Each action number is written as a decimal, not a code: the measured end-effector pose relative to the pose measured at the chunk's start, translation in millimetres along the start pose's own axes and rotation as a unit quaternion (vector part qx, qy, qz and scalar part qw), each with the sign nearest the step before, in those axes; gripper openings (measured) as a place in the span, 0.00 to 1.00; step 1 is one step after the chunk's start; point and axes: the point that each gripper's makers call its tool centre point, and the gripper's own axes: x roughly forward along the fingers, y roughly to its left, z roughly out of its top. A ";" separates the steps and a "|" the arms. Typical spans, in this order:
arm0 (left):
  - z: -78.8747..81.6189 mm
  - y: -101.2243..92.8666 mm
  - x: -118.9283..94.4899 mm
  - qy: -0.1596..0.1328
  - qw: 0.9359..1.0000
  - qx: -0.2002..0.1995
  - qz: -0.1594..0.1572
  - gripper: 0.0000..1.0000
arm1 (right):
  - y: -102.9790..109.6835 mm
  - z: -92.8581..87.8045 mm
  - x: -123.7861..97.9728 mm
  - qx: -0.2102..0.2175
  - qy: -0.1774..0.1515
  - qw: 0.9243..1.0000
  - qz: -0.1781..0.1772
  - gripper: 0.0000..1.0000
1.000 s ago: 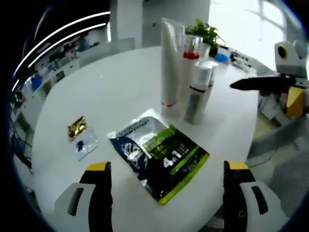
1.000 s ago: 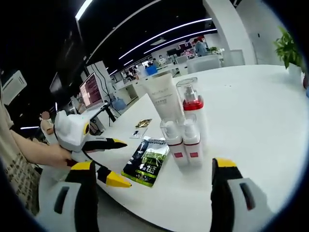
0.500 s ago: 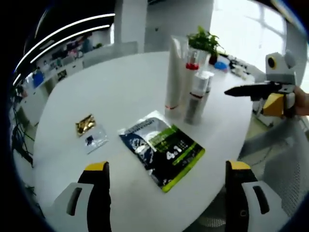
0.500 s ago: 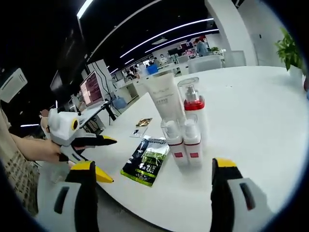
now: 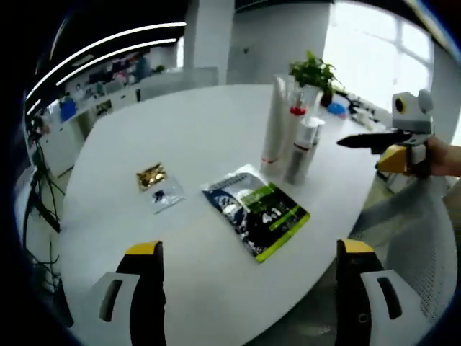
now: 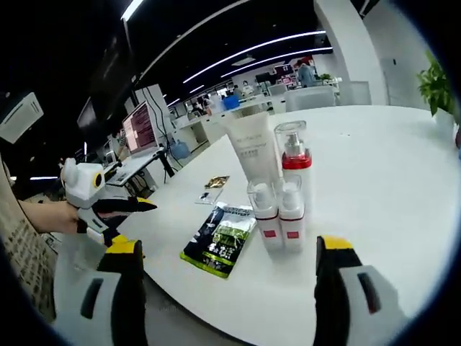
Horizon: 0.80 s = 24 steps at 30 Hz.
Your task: Arrange the skincare products in the storage area until every visible bottle or jar stands upright without overlapping.
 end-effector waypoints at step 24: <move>-18.3 23.2 -31.7 -0.018 0.998 -0.041 0.038 0.97 | 14.7 11.1 -5.1 -0.005 -0.014 1.000 0.001 1.00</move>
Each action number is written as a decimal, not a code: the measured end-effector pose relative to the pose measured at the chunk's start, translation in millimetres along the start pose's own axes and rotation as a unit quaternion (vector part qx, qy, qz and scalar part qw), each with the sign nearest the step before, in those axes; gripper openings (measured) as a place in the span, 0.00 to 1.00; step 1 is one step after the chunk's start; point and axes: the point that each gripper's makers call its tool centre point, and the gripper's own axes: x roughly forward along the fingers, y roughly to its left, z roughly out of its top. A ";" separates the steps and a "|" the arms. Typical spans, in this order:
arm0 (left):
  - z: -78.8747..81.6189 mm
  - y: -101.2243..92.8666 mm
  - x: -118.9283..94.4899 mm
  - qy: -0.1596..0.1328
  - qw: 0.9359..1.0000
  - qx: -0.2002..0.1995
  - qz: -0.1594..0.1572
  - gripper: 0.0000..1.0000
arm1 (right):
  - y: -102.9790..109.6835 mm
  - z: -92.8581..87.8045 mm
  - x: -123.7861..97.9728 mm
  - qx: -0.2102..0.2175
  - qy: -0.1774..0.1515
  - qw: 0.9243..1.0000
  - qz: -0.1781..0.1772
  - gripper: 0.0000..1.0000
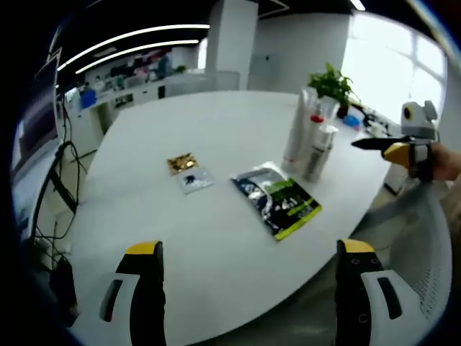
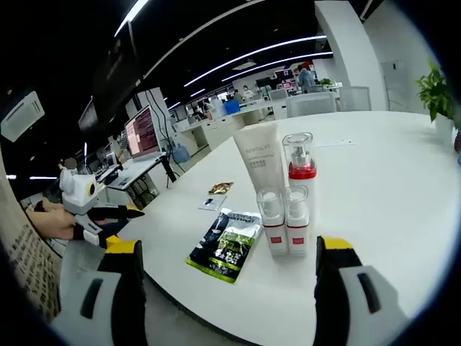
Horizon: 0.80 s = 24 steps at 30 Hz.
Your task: Arrange the skincare products in the storage area until every visible bottle or jar stands upright without overlapping.
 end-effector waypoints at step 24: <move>-3.6 1.3 0.8 0.016 1.000 -0.006 0.016 0.97 | -6.9 -7.8 0.2 0.007 0.007 1.000 -0.010 1.00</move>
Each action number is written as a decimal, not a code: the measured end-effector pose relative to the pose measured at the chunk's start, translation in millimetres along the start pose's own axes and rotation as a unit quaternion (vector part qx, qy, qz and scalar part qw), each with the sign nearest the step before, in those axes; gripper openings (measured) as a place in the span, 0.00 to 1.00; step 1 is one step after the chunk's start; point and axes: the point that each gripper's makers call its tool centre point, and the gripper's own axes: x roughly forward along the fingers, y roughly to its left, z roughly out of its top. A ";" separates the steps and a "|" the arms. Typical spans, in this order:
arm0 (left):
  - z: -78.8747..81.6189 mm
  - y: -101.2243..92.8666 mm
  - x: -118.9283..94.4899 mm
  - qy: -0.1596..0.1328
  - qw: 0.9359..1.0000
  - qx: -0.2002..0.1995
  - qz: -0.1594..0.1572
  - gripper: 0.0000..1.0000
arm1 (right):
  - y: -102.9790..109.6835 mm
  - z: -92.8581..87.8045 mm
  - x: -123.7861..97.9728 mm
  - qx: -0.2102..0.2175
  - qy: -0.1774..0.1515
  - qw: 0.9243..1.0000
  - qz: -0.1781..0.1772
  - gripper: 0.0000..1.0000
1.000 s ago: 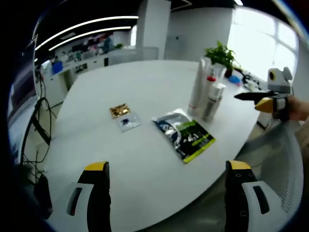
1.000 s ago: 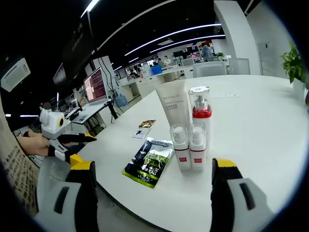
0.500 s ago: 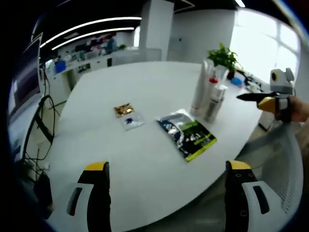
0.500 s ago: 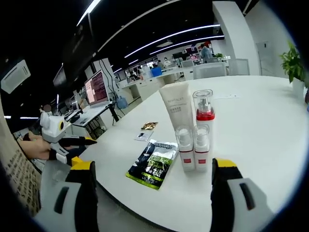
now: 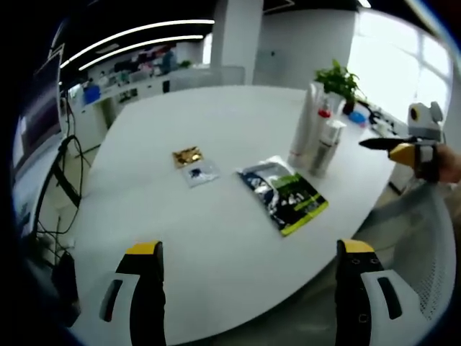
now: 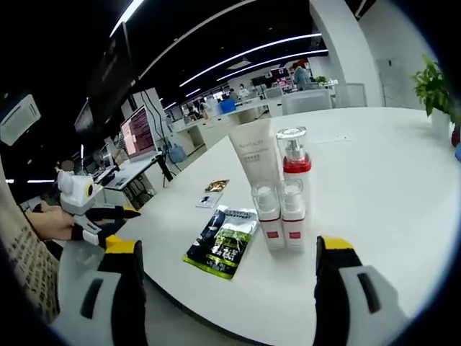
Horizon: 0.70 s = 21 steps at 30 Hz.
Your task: Arrange the skincare products in the storage area until every visible bottle or jar stands upright without overlapping.
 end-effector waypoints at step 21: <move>3.4 15.2 35.6 0.032 0.999 -0.015 0.019 0.97 | -6.4 -0.7 -0.2 0.017 -0.001 1.000 -0.010 1.00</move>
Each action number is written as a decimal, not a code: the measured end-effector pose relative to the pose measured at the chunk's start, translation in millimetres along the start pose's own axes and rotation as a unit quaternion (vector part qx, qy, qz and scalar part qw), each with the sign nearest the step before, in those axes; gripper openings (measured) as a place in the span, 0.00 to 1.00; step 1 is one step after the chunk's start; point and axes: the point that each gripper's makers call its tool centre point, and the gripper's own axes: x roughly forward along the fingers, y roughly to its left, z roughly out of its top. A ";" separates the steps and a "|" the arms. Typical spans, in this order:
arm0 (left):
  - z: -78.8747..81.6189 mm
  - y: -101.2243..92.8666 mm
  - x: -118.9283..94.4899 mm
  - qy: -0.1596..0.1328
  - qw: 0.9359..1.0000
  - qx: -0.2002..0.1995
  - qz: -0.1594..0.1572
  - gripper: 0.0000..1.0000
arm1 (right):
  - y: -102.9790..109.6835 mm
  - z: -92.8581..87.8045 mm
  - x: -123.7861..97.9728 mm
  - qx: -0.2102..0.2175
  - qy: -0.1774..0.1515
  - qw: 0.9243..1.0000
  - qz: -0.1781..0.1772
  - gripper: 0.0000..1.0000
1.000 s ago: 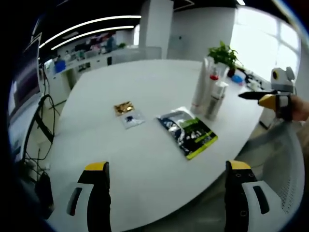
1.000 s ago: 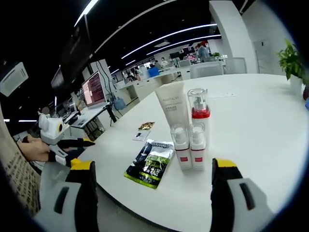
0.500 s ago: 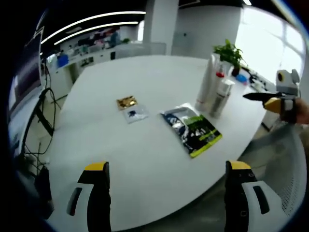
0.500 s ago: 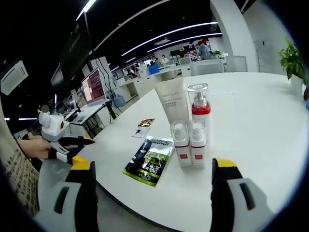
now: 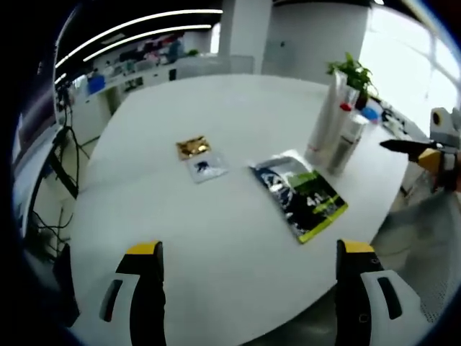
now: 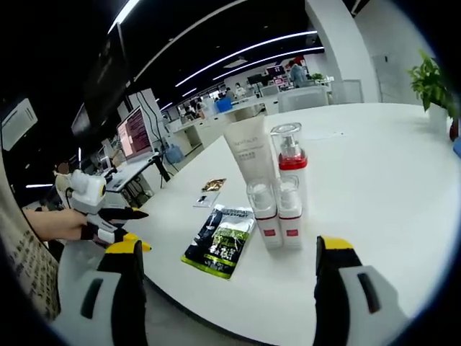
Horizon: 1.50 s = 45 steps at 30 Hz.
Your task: Arrange the skincare products in the storage area until every visible bottle or jar stands upright without overlapping.
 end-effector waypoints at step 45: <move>62.2 40.6 100.2 0.026 0.999 -0.022 0.043 0.74 | -11.9 -3.0 -0.6 0.013 0.006 0.999 -0.029 1.00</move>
